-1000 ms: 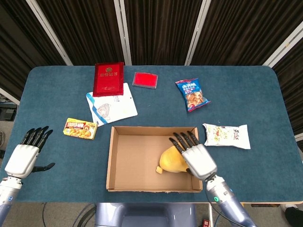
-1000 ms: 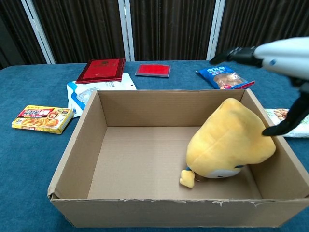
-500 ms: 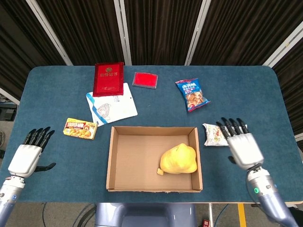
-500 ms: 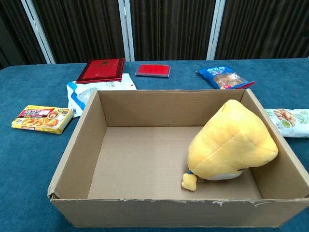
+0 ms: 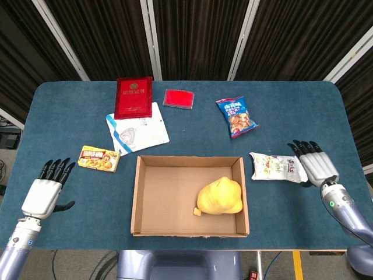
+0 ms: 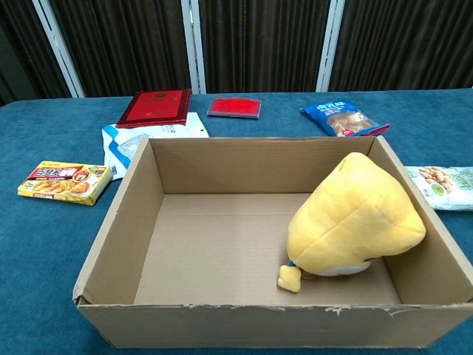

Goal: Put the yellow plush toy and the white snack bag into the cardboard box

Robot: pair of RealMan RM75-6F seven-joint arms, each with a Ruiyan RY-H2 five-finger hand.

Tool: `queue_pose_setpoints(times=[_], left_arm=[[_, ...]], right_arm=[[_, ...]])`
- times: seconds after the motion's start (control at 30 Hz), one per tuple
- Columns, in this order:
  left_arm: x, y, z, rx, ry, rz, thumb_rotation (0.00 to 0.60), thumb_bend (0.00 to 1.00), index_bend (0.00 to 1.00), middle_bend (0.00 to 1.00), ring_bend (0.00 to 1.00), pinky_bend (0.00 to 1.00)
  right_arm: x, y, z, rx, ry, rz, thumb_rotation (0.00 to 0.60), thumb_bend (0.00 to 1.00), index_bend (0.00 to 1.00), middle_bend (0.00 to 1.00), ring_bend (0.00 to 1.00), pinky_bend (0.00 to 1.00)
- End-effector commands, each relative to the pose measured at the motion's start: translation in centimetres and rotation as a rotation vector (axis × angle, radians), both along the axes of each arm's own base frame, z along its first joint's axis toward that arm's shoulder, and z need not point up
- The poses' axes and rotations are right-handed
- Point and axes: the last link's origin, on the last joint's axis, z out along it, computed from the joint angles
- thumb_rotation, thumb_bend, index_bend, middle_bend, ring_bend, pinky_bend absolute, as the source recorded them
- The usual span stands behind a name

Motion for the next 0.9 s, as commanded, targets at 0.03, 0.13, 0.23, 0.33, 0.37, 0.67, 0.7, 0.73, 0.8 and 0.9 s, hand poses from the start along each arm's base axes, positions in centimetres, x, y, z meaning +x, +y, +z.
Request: queue_pose_setpoints(times=[0.03, 0.13, 0.23, 0.33, 0.37, 0.67, 0.7, 0.73, 0.8, 0.9], left_arm=[[-0.2, 0.3, -0.3, -0.002, 0.011, 0.012, 0.561, 0.05, 0.0, 0.0, 0.0, 0.0], [-0.4, 0.5, -0.4, 0.0, 0.017, 0.023, 0.567, 0.05, 0.0, 0.0, 0.0, 0.0], [-0.6, 0.6, -0.5, 0.0, 0.023, 0.03, 0.563, 0.05, 0.0, 0.0, 0.0, 0.0], [-0.7, 0.7, -0.6, 0.001, 0.028, 0.034, 0.56, 0.05, 0.0, 0.0, 0.0, 0.0], [-0.7, 0.7, -0.6, 0.001, 0.029, 0.035, 0.559, 0.05, 0.0, 0.0, 0.0, 0.0], [-1.0, 1.0, -0.8, -0.002, 0.039, 0.048, 0.562, 0.05, 0.0, 0.0, 0.0, 0.0], [-1.0, 1.1, -0.8, -0.002, 0.039, 0.05, 0.564, 0.05, 0.0, 0.0, 0.0, 0.0], [-1.1, 1.1, -0.7, -0.001, 0.04, 0.053, 0.562, 0.05, 0.0, 0.0, 0.0, 0.0], [-1.2, 1.2, -0.7, 0.001, 0.04, 0.056, 0.561, 0.05, 0.0, 0.0, 0.0, 0.0], [-1.3, 1.3, -0.6, -0.001, 0.039, 0.061, 0.561, 0.05, 0.0, 0.0, 0.0, 0.0]], right_arm=[[-1.1, -1.4, -2.3, 0.071, 0.001, -0.029, 0.6, 0.0, 0.0, 0.0, 0.0, 0.0], [-1.7, -2.2, -3.1, 0.085, -0.002, -0.046, 0.6, 0.0, 0.0, 0.0, 0.0, 0.0], [-2.0, -2.7, -3.9, 0.106, -0.008, -0.057, 0.6, 0.02, 0.0, 0.0, 0.0, 0.0], [-2.1, -3.4, -4.5, 0.128, -0.002, -0.061, 0.6, 0.05, 0.0, 0.0, 0.0, 0.0], [-2.1, -3.6, -4.7, 0.133, -0.002, -0.062, 0.6, 0.06, 0.0, 0.0, 0.0, 0.0], [-1.2, -5.2, -6.7, 0.177, -0.014, -0.048, 0.6, 0.25, 0.0, 0.0, 0.0, 0.0], [-1.1, -5.3, -7.0, 0.182, -0.014, -0.046, 0.6, 0.29, 0.0, 0.0, 0.0, 0.0], [-1.0, -5.4, -7.3, 0.188, -0.013, -0.045, 0.6, 0.32, 0.0, 0.0, 0.0, 0.0], [-1.0, -5.6, -7.7, 0.193, -0.012, -0.044, 0.6, 0.39, 0.01, 0.0, 0.0, 0.04], [-0.9, -5.9, -8.3, 0.183, -0.016, -0.029, 0.6, 0.47, 0.13, 0.04, 0.04, 0.21]])
